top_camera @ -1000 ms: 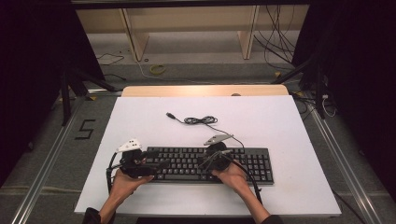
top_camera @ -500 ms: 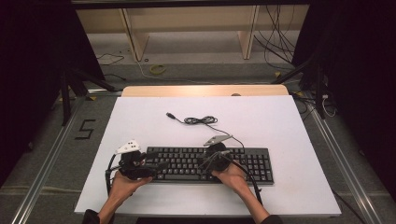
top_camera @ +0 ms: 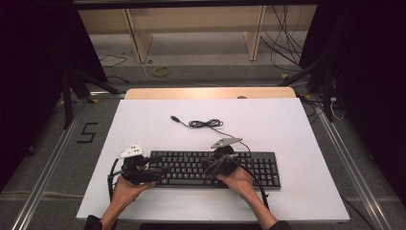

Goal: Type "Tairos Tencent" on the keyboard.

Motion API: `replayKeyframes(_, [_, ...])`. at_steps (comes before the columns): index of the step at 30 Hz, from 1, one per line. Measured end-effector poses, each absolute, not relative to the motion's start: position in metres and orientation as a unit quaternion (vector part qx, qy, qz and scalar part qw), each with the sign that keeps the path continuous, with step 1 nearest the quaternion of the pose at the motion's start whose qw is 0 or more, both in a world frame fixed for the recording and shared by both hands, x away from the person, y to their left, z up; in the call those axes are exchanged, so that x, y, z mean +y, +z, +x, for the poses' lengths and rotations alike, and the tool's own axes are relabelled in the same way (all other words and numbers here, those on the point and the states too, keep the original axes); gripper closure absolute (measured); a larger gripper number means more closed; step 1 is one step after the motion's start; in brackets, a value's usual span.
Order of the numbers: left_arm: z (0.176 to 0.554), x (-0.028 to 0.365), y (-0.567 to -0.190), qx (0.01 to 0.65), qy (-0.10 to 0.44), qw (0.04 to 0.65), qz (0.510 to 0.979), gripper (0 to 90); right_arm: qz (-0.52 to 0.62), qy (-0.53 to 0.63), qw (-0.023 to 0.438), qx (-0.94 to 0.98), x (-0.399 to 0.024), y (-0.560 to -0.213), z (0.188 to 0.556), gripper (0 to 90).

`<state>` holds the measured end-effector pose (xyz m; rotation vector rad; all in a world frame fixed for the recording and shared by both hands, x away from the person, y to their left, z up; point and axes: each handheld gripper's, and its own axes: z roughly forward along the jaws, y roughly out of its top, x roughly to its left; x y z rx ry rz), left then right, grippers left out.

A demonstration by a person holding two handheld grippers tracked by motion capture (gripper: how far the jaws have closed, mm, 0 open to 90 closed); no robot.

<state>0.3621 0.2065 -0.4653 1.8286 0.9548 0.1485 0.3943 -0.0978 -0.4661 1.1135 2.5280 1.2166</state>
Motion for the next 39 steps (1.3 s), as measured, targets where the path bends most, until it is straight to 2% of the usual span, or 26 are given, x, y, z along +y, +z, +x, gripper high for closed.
replayKeyframes(7, [0.362,0.207,-0.465,0.398,0.064,0.508,0.761,30.2,0.366,0.415,0.056,0.831,-0.100,-0.461,0.390,73.2])
replayKeyframes(17, [0.364,0.208,-0.465,0.403,0.066,0.504,0.761,31.6,0.368,0.431,0.057,0.822,-0.108,-0.453,0.385,51.7])
replayKeyframes(26, [0.366,0.210,-0.465,0.415,0.066,0.493,0.762,33.6,0.363,0.439,0.056,0.820,-0.111,-0.449,0.381,43.7])
replayKeyframes(31, [0.368,0.209,-0.464,0.420,0.064,0.482,0.766,38.1,0.356,0.445,0.065,0.819,-0.112,-0.447,0.377,39.1])
replayKeyframes(39, [0.373,0.204,-0.466,0.423,0.050,0.447,0.787,56.8,0.352,0.452,0.065,0.817,-0.117,-0.449,0.374,36.2])
